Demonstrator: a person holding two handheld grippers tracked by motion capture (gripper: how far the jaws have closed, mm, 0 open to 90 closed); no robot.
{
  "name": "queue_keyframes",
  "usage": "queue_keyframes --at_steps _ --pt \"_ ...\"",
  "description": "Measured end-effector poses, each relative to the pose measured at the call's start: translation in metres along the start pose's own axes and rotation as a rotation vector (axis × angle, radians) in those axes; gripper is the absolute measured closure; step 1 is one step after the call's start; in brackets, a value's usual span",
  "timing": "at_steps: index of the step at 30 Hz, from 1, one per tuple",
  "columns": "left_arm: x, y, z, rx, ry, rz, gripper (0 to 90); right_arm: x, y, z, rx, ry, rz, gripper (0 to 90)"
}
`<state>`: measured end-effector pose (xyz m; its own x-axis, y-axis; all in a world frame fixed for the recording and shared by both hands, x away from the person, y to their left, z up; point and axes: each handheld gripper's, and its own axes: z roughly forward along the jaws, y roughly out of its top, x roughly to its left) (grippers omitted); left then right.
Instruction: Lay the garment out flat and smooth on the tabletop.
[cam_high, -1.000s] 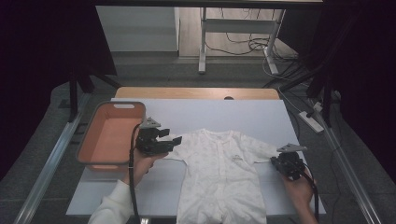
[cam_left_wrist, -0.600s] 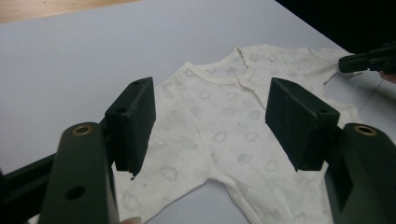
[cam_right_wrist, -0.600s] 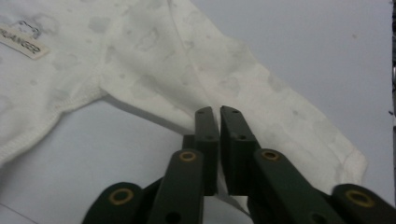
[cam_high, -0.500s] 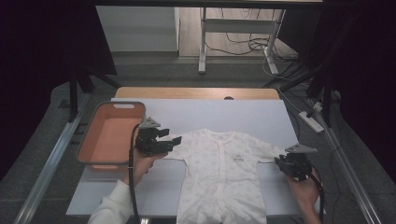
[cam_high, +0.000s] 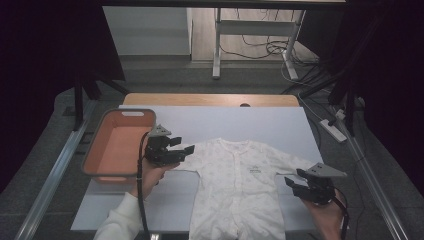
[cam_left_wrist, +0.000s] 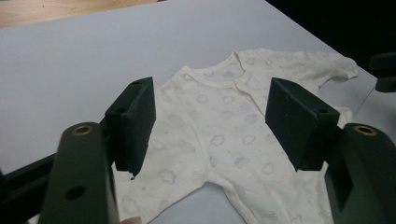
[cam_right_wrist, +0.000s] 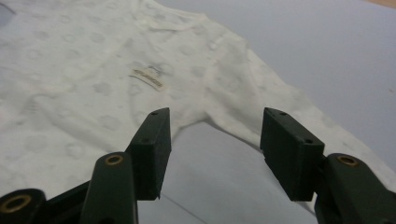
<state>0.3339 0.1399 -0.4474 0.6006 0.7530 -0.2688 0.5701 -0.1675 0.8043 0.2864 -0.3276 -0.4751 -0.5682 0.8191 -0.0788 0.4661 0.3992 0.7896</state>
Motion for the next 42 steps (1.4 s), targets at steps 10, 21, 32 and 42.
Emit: queue_keyframes --at_steps 10,21,32,42 --pt "-0.004 -0.002 -0.005 0.0 0.003 0.013 33.5 0.027 -0.003 0.002 0.003 0.079 -0.061 40.0" --pt "0.0 -0.008 -0.005 0.016 0.024 0.006 33.4 0.042 -0.008 0.004 0.016 0.108 -0.113 39.1" --pt "0.005 -0.014 -0.003 0.034 0.056 -0.003 33.4 0.038 -0.01 0.012 0.04 0.11 -0.116 39.0" --pt "0.004 -0.016 0.007 0.068 0.075 0.015 33.1 0.037 -0.014 0.014 0.066 0.106 -0.132 38.8"
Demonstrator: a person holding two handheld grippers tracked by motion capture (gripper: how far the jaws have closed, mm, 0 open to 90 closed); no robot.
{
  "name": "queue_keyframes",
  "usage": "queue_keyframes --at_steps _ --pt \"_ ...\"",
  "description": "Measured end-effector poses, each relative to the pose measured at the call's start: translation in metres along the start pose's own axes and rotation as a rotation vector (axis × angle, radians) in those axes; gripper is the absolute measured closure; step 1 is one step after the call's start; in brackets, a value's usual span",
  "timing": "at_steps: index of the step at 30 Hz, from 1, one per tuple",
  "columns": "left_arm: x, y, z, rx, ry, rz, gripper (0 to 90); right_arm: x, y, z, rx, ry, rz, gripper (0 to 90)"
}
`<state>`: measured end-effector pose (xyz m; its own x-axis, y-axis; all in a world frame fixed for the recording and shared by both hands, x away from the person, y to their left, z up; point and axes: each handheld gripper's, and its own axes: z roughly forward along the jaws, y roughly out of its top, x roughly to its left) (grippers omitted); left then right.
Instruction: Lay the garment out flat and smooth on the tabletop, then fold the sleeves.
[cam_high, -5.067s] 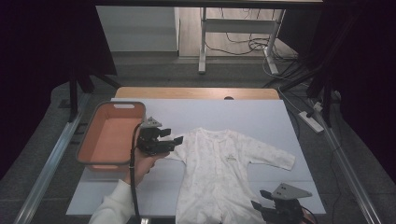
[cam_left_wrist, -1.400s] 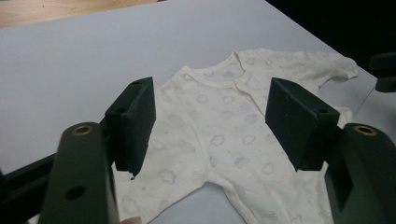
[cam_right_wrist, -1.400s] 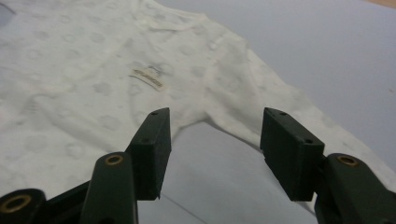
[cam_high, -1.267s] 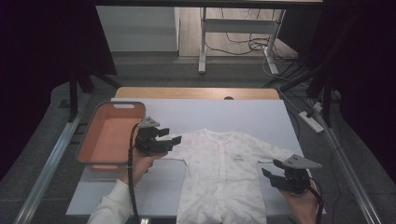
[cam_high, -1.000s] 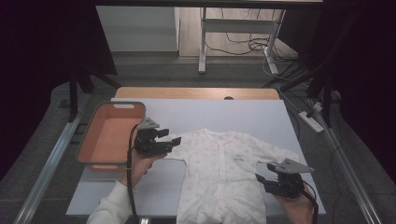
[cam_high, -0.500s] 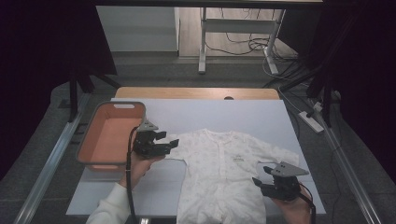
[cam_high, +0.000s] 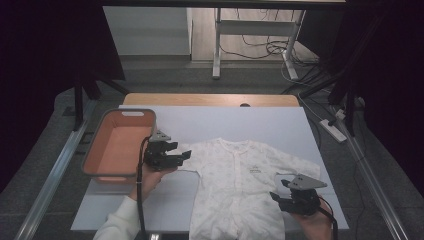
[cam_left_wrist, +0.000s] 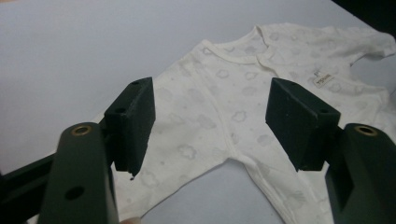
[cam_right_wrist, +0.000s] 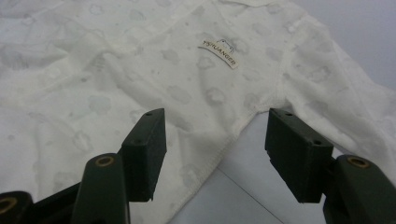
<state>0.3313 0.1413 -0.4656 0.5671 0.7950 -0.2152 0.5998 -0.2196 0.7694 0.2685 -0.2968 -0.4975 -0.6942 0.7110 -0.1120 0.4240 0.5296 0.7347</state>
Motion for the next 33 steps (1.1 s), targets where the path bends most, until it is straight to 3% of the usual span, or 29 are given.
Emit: queue_keyframes --at_steps 16,27,33 --pt "0.003 -0.005 0.009 0.03 0.008 -0.006 32.9 0.001 -0.001 0.003 0.016 0.002 -0.009 38.8" --pt "0.004 -0.011 0.021 0.071 0.015 -0.003 32.7 0.001 -0.002 0.004 0.021 0.002 -0.015 38.8" --pt "0.0 -0.016 0.035 0.121 0.02 0.015 32.3 0.002 -0.002 0.005 0.035 0.002 -0.02 38.8"
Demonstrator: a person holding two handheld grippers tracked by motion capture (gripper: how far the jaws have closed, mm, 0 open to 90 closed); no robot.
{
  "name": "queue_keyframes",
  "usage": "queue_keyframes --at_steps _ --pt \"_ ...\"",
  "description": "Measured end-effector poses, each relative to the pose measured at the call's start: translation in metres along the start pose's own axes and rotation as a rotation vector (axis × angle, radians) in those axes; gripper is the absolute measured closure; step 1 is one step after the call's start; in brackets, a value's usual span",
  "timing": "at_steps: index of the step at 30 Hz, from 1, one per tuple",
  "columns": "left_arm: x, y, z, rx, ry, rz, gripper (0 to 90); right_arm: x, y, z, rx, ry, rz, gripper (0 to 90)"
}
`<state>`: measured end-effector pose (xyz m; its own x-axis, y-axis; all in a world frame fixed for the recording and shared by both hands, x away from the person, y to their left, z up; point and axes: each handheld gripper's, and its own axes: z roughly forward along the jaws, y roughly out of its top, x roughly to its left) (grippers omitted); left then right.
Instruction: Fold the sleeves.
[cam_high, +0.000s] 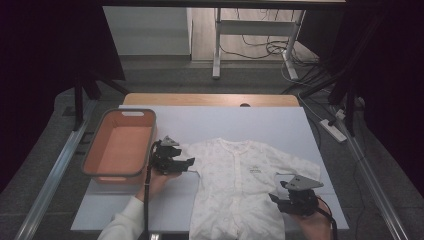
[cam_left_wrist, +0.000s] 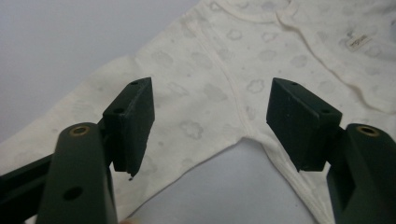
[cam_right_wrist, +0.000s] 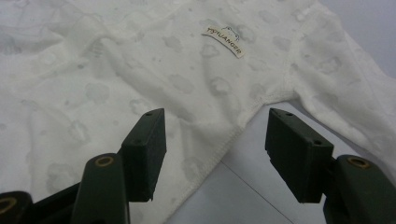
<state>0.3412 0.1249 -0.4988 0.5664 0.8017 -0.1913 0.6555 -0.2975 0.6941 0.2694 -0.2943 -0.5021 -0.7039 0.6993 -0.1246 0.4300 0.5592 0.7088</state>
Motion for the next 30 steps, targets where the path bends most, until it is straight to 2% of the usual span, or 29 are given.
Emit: queue_keyframes --at_steps 4,11,20,30 --pt "-0.002 -0.003 0.011 0.043 0.006 0.013 31.9 0.0 0.0 0.001 0.0 0.0 0.0 38.8" --pt "0.0 -0.006 0.019 0.069 0.016 0.009 31.3 0.001 -0.001 0.002 0.008 0.008 -0.002 38.8" --pt "0.003 -0.012 0.029 0.128 0.036 0.035 29.8 0.002 -0.001 0.004 0.019 0.006 -0.011 38.8" --pt "0.005 -0.014 0.031 0.139 0.044 0.039 29.1 0.003 -0.001 0.005 0.023 0.008 -0.017 38.7"
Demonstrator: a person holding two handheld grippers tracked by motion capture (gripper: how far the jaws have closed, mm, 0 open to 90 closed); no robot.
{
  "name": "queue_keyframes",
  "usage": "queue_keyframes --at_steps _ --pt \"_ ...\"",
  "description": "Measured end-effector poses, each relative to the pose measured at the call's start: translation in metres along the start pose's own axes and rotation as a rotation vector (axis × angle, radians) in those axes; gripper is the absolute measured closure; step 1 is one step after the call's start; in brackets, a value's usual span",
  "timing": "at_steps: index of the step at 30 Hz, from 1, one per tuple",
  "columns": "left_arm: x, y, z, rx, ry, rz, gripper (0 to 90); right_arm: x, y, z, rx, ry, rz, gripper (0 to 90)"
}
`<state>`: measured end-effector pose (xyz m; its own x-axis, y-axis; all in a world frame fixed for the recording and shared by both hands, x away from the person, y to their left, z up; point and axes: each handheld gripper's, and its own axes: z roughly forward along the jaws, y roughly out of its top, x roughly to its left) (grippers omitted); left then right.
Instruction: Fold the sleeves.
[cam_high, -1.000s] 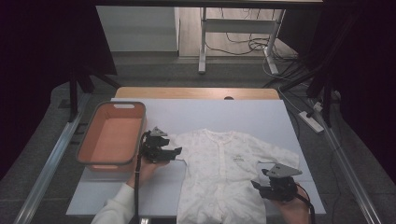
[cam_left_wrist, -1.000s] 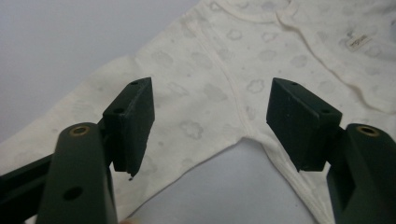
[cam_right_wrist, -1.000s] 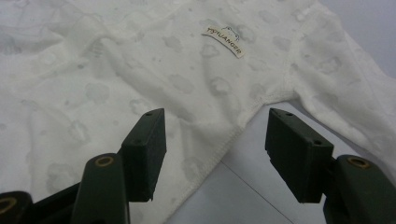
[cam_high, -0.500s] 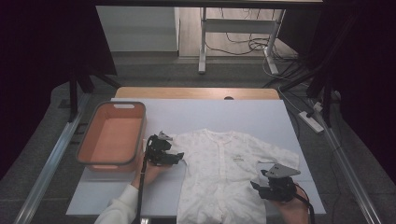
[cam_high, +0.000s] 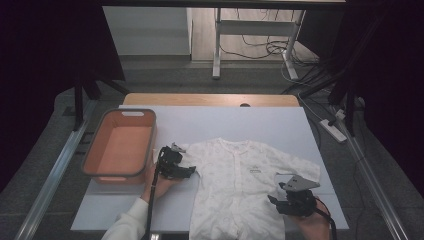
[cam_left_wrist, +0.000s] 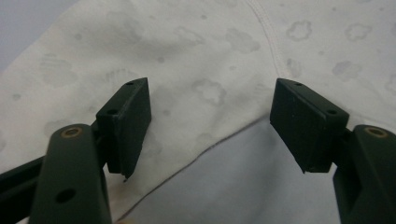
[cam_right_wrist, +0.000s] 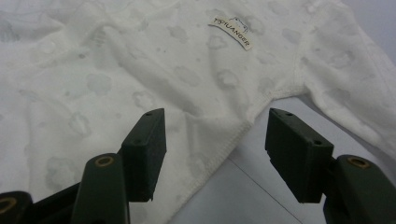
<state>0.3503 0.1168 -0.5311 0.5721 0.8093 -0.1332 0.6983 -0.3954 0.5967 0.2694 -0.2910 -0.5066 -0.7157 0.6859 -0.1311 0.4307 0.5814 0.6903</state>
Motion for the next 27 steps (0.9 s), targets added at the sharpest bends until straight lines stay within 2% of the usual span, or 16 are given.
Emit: queue_keyframes --at_steps 6,10,12,17,24,27 --pt "-0.0028 0.0001 0.001 0.006 0.019 0.021 29.0 0.0008 0.0004 0.0005 0.009 -0.001 -0.005 38.8" --pt "-0.0059 -0.0006 0.0016 0.006 0.054 0.049 32.9 0.001 0.0003 0.0007 0.011 0.0 -0.006 38.8" --pt "-0.0071 -0.0015 0.0011 0.003 0.061 0.07 37.9 0.0008 0.0002 0.0007 0.012 -0.001 -0.006 38.8" --pt "-0.0088 -0.0014 0.0004 -0.006 0.057 0.08 52.6 0.0014 0.0002 0.0014 0.01 0.001 -0.003 38.8" --pt "-0.0037 -0.0032 -0.0012 -0.023 0.052 0.038 82.1 0.0013 0.0002 0.0016 0.012 0.0 -0.003 38.8" --pt "-0.0035 -0.0029 -0.0011 -0.025 0.051 0.039 86.8 0.0014 0.0002 0.0014 0.012 -0.002 -0.004 38.8"
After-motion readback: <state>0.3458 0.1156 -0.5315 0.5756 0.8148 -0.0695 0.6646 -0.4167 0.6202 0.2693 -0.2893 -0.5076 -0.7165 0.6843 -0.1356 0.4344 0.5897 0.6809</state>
